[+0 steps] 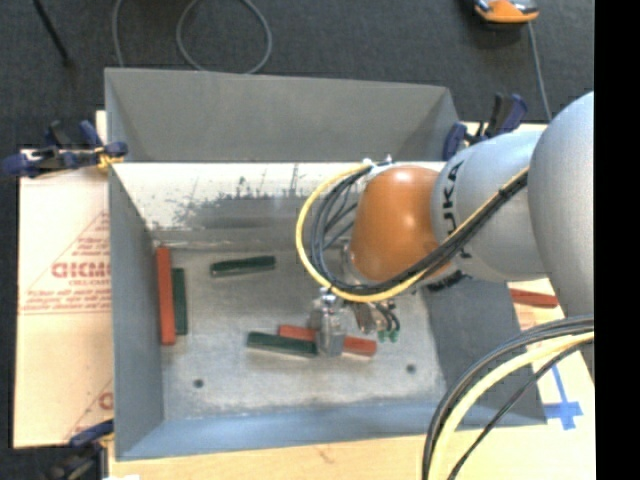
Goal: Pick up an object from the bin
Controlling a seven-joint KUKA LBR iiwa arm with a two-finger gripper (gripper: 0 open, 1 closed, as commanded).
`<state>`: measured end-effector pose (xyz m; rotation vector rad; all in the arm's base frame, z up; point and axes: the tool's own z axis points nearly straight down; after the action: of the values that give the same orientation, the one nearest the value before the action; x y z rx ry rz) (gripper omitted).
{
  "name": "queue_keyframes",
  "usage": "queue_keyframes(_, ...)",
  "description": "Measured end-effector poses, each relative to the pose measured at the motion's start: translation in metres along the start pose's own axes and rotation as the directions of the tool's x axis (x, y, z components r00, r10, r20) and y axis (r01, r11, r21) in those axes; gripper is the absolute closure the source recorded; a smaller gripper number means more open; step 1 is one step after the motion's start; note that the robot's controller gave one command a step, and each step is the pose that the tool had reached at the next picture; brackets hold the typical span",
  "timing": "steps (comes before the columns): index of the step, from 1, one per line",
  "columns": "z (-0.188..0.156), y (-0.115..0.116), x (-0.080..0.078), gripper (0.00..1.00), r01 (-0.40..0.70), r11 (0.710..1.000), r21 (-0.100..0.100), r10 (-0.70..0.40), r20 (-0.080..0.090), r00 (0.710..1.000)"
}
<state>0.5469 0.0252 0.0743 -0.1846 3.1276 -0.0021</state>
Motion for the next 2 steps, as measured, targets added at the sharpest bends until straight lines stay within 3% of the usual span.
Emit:
queue_keyframes(1,-0.0334,0.014,0.0115,1.0,0.424,0.906,-0.003,-0.424,-0.001,0.906)
queue_keyframes(2,-0.0326,0.0143,0.0119,0.0,0.42,0.907,-0.005,-0.42,-0.002,0.907)
